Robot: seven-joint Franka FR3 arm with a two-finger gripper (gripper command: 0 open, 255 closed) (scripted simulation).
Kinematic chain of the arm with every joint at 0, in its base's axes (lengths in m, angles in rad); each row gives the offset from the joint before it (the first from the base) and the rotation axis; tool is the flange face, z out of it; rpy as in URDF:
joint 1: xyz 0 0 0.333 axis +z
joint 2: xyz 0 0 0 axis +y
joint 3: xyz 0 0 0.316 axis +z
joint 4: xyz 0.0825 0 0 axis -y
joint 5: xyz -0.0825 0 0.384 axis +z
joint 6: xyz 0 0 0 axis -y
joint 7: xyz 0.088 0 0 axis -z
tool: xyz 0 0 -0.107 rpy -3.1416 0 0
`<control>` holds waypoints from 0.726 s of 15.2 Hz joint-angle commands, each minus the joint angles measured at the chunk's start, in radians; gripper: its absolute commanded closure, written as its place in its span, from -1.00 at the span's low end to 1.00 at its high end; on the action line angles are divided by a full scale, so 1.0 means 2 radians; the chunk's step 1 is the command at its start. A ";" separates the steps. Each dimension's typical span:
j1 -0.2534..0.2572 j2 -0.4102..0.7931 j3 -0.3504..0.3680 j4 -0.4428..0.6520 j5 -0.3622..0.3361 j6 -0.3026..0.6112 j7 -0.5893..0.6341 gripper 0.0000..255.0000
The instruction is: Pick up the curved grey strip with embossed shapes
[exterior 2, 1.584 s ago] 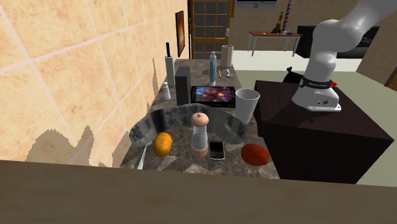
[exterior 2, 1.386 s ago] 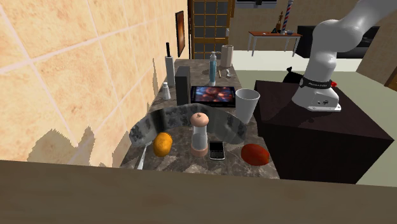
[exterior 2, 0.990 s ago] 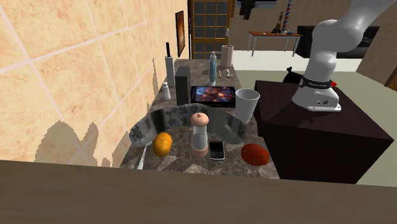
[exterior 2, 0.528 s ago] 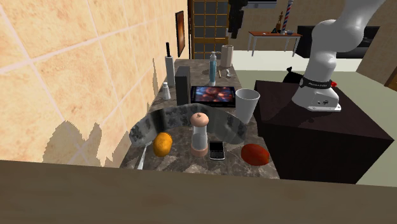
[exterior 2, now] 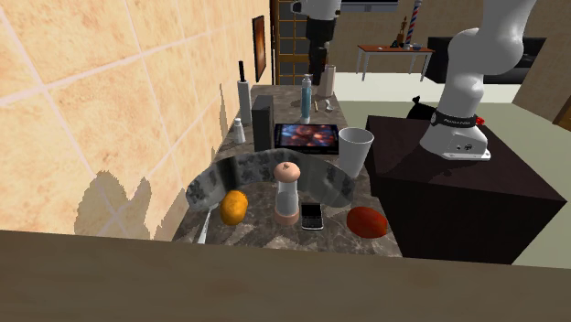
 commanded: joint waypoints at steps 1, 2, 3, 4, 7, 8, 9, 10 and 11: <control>0.002 0.037 0.007 0.010 -0.010 0.023 0.015 -1.00; 0.004 0.056 0.011 0.018 -0.016 0.030 0.023 -1.00; 0.006 0.075 0.014 0.027 -0.022 0.037 0.031 -1.00; 0.008 0.094 0.016 0.037 -0.029 0.044 0.039 -1.00; 0.017 0.151 0.020 0.070 -0.050 0.060 0.063 -1.00; 0.021 0.170 0.021 0.082 -0.057 0.064 0.071 -1.00; 0.026 0.190 0.021 0.095 -0.064 0.068 0.078 -1.00; 0.030 0.209 0.020 0.108 -0.071 0.071 0.085 -1.00; 0.035 0.228 0.019 0.122 -0.077 0.074 0.092 -1.00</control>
